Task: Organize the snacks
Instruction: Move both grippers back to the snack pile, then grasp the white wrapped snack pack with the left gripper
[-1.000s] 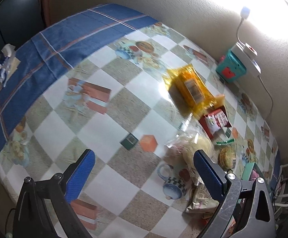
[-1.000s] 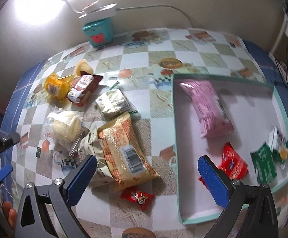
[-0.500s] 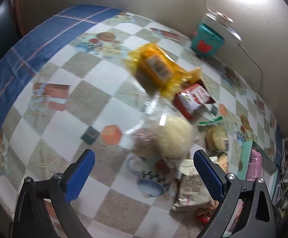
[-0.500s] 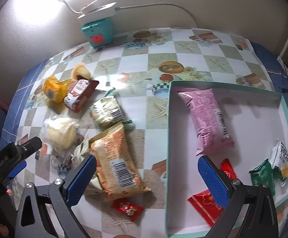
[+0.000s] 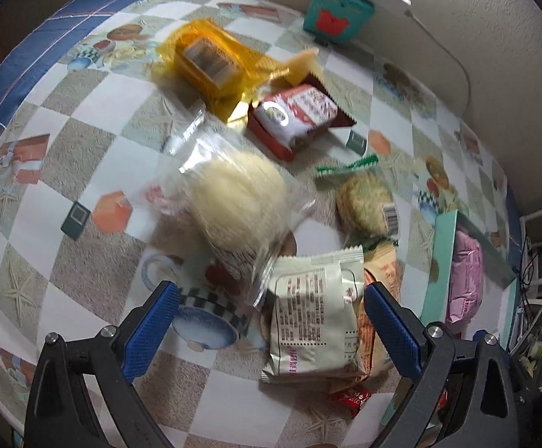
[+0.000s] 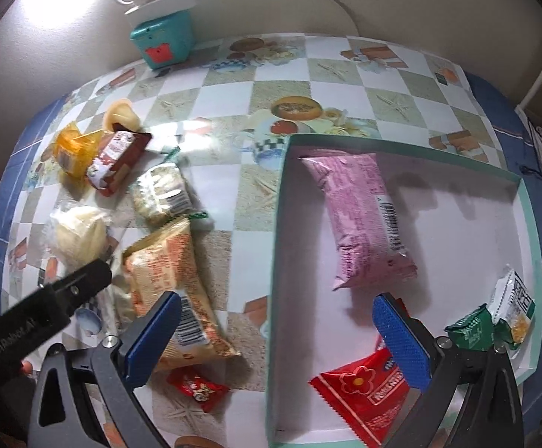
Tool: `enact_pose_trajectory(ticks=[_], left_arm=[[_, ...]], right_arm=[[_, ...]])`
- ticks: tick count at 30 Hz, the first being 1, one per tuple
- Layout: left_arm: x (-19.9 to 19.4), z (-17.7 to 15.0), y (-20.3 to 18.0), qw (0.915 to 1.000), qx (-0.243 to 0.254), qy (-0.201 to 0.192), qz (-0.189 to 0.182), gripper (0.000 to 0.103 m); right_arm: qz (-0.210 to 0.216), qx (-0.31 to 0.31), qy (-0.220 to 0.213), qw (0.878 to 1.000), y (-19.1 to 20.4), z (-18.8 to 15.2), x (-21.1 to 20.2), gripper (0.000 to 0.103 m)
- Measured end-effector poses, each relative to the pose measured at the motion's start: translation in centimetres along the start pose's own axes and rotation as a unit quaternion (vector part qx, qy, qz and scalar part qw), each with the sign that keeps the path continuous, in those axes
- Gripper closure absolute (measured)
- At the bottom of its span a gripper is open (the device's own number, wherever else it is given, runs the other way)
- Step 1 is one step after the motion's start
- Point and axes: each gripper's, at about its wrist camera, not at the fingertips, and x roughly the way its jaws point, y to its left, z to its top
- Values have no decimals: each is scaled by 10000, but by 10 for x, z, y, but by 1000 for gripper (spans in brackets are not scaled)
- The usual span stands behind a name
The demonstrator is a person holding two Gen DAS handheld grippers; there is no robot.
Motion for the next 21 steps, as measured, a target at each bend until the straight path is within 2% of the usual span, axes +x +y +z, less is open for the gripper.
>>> enact_pose_trajectory(ticks=[1,3,5,10,11,16,21], left_arm=[[1,-1,-1,10000,-3,29,-35,6],[3,-3,-5,9999,37,66,-102,19],[5,-4,-8,9998,61,131,-119,27],[8,-7,-12,9992,111,243,-293,43],[8,-8,-12,9990,104,264,-359,51],[6,-9,-10,9990,102,293,-309,52],[4,-8,1,9994,-35,315,-102,52]], right_arm=[[-17,49,23,10000,-3,0,1,0],[-5,119,48,9999,-6,-1,1,0],[-7,134,64,9999,-8,-1,2,0],[1,165,55,9998,-10,0,1,0],[1,164,55,9999,-10,0,1,0],[-19,106,57,9999,-6,0,0,0],[-18,-87,10,10000,8,-1,-1,0]])
